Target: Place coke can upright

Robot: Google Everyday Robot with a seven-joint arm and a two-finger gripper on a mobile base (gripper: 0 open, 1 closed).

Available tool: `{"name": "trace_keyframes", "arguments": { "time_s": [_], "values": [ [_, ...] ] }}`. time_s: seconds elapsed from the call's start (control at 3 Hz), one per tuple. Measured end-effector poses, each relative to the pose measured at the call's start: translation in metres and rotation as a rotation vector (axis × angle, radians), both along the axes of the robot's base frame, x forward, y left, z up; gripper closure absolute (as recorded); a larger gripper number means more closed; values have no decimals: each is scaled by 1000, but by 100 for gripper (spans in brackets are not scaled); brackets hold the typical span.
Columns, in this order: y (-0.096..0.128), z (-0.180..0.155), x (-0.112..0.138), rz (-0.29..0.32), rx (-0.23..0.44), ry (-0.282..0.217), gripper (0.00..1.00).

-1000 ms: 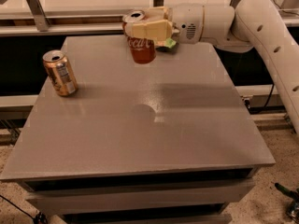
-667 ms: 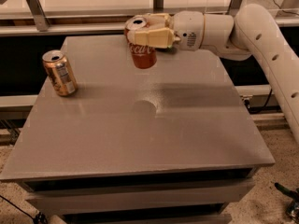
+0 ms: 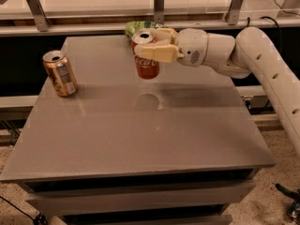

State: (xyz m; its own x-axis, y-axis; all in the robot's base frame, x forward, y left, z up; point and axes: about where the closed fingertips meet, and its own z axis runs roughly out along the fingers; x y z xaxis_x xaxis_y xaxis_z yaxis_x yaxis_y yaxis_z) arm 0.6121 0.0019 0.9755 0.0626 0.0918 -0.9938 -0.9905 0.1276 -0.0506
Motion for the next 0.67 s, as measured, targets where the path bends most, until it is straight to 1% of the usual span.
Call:
{"name": "trace_keyframes", "arguments": {
  "time_s": [0.33, 0.67],
  "values": [
    [-4, -9, 0, -8, -6, -11, 100],
    [-7, -21, 1, -23, -28, 0, 100]
  ]
}}
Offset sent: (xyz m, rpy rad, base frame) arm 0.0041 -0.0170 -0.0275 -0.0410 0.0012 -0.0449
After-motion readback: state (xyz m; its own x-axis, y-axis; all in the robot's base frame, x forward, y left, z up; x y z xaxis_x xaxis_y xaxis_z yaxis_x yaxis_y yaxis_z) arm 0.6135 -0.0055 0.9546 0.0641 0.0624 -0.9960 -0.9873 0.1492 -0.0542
